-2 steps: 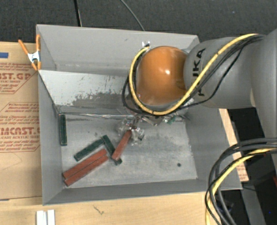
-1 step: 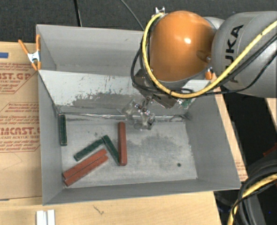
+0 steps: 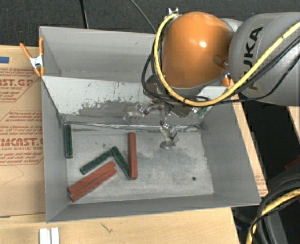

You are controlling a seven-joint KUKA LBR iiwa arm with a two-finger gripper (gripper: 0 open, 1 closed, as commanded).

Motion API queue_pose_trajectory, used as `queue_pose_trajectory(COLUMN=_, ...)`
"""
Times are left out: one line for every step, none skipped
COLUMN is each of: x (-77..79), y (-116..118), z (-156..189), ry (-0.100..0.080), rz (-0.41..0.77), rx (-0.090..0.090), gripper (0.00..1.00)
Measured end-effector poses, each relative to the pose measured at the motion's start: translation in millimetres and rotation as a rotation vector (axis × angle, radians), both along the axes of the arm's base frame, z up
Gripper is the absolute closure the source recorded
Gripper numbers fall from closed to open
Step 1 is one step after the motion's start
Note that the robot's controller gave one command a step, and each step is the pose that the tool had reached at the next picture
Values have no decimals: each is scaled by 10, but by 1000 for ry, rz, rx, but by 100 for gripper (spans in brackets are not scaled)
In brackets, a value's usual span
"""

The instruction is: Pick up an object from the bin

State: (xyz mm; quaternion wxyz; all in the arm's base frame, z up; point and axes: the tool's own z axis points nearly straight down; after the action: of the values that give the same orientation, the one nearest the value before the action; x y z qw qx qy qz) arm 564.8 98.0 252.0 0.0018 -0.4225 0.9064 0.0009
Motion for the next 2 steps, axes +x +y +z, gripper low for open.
queue_pose_trajectory(x=0, y=-1, z=0, ry=0, rz=0, rx=0, gripper=0)
queue_pose_trajectory(x=-217, y=0, z=-512, ry=-5, rz=33, rx=0, gripper=0)
